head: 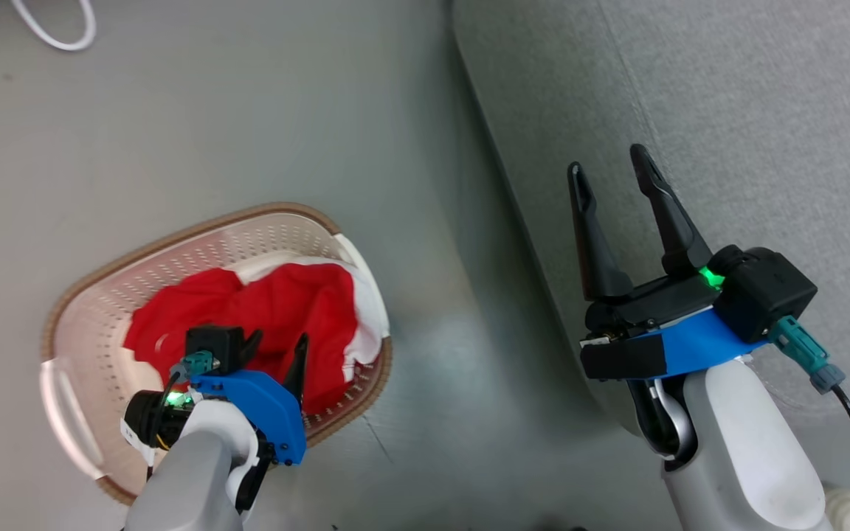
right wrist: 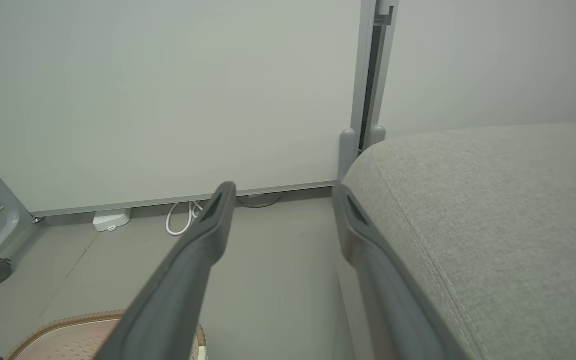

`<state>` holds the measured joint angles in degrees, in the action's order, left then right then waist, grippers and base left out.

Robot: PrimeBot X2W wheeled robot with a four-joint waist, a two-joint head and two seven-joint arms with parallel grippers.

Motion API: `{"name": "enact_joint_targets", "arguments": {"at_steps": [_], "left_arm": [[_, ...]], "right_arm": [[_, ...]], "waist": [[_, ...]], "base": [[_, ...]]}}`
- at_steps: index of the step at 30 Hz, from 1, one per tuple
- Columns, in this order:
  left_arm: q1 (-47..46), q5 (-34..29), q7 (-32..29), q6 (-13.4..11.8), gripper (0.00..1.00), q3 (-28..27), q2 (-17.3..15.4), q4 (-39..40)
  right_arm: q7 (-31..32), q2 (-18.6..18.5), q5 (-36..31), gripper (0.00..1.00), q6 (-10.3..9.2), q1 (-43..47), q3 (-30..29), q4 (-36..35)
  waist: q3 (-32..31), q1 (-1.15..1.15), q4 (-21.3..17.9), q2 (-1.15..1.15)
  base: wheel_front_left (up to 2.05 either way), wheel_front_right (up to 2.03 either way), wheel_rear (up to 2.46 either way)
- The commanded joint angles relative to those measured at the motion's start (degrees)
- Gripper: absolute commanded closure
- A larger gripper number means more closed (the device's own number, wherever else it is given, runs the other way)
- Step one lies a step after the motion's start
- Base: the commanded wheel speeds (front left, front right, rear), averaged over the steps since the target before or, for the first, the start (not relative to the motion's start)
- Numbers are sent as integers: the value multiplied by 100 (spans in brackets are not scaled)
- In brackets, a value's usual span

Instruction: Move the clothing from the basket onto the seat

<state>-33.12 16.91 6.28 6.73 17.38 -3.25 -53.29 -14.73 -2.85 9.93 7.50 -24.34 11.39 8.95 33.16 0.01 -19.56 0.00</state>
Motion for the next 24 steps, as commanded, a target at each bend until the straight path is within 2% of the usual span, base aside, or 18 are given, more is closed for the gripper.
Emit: {"name": "enact_joint_targets", "arguments": {"at_steps": [1,7,15,16,17,18,24], "left_arm": [[-113,35,-36,37,0,12,-50,-86],[-434,240,-252,30,0,-106,-164,-593],[-619,485,-542,-155,0,-296,-248,-1218],[-636,513,-581,-171,7,-315,-244,-1285],[-656,525,-604,-197,59,-319,-243,-1337],[-674,535,-614,-205,100,-311,-237,-1385],[-737,567,-571,-183,100,-252,-189,-1567]], "right_arm": [[-36,-6,70,0,-1,-104,57,12],[-49,-5,362,0,-2,-284,272,-57],[-52,-6,504,0,-2,-300,364,-188],[-52,-5,509,0,-2,-296,364,-189],[-52,-5,509,0,-2,-294,365,-191],[-53,-5,513,0,-2,-292,362,-193],[-53,-5,504,0,-2,-326,327,-162]], "waist": [[266,-1,-273,0],[541,-1,-561,0],[743,-1,-739,0],[751,-1,-744,0],[756,-1,-748,0],[759,-1,-750,0],[735,-1,-684,0]], "base": [[0,0,0],[0,0,0],[0,0,0],[0,0,0],[0,0,0],[0,0,0],[0,0,0]]}}
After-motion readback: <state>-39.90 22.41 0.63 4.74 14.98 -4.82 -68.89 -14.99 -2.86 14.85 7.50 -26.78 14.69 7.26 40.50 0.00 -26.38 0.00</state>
